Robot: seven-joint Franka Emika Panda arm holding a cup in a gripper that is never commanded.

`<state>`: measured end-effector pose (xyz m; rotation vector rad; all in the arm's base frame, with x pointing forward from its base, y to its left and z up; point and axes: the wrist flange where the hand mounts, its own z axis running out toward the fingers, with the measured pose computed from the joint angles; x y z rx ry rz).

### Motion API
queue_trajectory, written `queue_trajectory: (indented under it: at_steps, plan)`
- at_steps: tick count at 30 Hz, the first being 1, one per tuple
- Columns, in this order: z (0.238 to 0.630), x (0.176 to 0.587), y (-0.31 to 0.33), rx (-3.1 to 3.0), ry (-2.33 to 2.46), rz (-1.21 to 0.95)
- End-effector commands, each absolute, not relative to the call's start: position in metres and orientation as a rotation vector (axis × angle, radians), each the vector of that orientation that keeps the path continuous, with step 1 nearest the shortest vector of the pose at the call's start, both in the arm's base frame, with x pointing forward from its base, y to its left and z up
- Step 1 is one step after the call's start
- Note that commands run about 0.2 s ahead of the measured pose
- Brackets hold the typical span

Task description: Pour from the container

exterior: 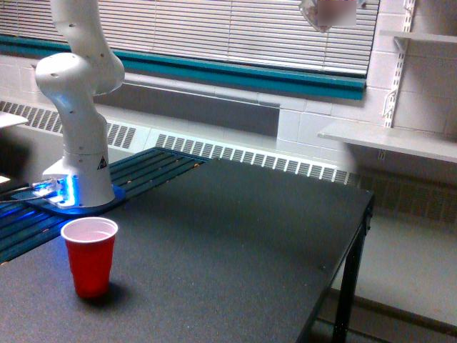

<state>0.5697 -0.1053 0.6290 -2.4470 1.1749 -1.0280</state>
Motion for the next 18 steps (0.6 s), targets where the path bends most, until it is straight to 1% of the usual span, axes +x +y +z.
queue_trajectory:
  at_steps: [1,5,11,18]
  plan:
    - [0.589,0.558,-0.124,-2.597,1.195,-0.946]
    - [0.577,0.547,-0.142,-2.653,1.233,-0.958]
    - [0.538,0.529,-0.169,-2.704,1.302,-0.88]
    - [0.489,0.513,-0.173,-2.761,1.29,-0.792]
